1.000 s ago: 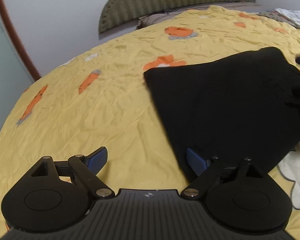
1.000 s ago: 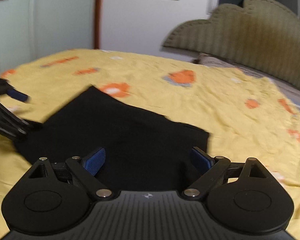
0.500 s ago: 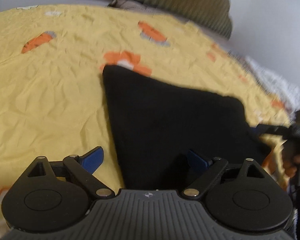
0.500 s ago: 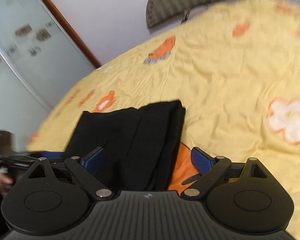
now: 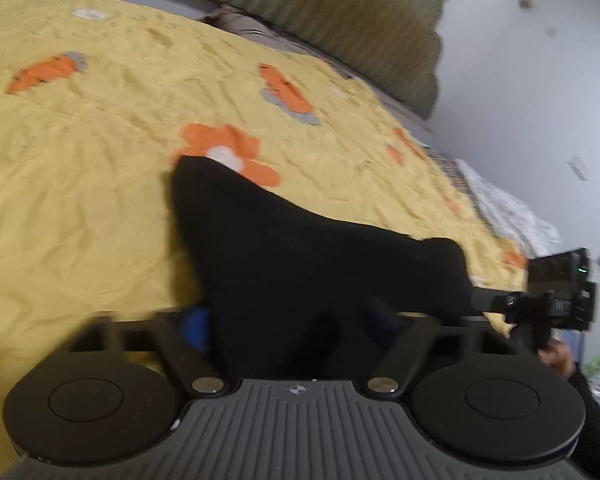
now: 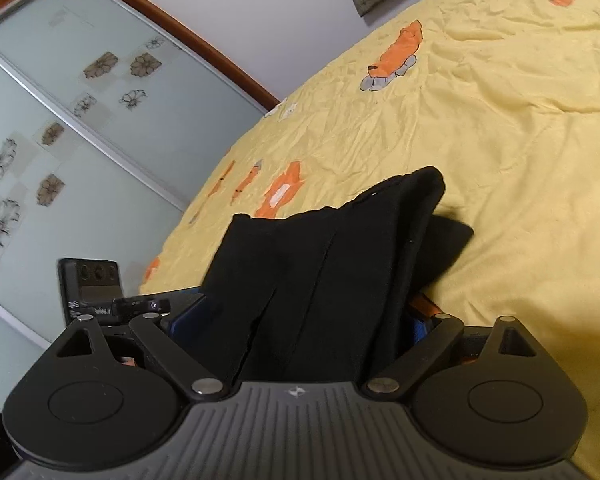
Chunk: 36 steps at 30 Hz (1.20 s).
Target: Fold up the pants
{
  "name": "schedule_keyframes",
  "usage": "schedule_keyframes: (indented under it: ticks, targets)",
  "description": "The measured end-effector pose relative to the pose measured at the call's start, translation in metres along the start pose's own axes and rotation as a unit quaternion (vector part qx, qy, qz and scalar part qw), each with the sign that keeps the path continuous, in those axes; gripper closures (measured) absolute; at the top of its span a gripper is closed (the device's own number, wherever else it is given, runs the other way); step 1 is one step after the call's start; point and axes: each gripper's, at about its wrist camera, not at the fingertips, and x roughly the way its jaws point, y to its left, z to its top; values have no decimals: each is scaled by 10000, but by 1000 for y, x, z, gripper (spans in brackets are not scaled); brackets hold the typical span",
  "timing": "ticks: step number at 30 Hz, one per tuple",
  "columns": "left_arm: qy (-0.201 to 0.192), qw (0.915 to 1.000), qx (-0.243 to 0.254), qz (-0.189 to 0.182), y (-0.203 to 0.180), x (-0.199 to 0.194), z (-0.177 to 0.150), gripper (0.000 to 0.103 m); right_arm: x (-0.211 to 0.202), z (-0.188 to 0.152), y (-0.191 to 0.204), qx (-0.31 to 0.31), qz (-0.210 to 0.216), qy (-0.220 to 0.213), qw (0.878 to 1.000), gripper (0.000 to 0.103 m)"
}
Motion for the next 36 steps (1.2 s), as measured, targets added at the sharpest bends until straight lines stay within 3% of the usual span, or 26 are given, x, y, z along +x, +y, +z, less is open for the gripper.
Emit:
schedule_keyframes:
  ticks: [1, 2, 5, 11, 15, 18, 19, 20, 21, 24, 25, 27, 29, 30, 33, 36]
  targets:
    - [54, 9998, -23, 167, 2, 0, 1, 79, 0, -2, 3, -15, -270, -24, 9996, 41]
    - [52, 9997, -107, 197, 6, -2, 1, 84, 2, -4, 3, 25, -494, -40, 9988, 68]
    - [-27, 9990, -442, 101, 15, -13, 2, 96, -1, -11, 8, 163, -556, -205, 9981, 71]
    - [-585, 9978, -45, 303, -1, -65, 18, 97, -5, 5, 60, -352, -446, -506, 9971, 74]
    - [-1103, 9907, 216, 770, -2, -93, 39, 97, 12, 36, 88, -738, -221, -631, 9950, 74]
    - [-1057, 9888, 84, 1048, 11, -95, 60, 97, 38, 59, 88, -690, -127, -640, 9955, 74]
    - [-938, 9896, 36, 1091, 18, -89, 66, 92, 52, 66, 85, -644, -171, -586, 9961, 74]
    - [-790, 9885, -28, 1287, 27, -80, 72, 80, 65, 71, 81, -647, -357, -476, 9961, 71]
    - [-667, 9843, -96, 1629, 36, -70, 75, 74, 80, 76, 74, -666, -747, -321, 9945, 63]
    - [-519, 9569, -214, 2851, 50, -57, 75, 74, 111, 75, 60, -780, -2373, 60, 9683, 44]
    - [-593, 9549, -200, 2901, 51, -61, 73, 74, 106, 71, 61, -895, -2369, -88, 9674, 43]
    - [-723, 9623, -222, 2614, 47, -69, 69, 62, 87, 62, 73, -1186, -2581, -567, 9571, 45]
    - [-737, 9680, -139, 2395, 35, -65, 70, 36, 75, 57, 94, -1708, -2978, -977, 9341, 43]
    - [-766, 9696, 39, 2325, 24, -59, 70, 34, 72, 58, 105, -1953, -2903, -1076, 9306, 43]
    - [-699, 9730, 600, 2117, -15, -29, 73, 27, 85, 67, 125, -2313, -2388, -816, 9396, 45]
    - [-386, 9784, 704, 1906, -31, 13, 73, 23, 118, 76, 116, -2336, -2295, -202, 9446, 45]
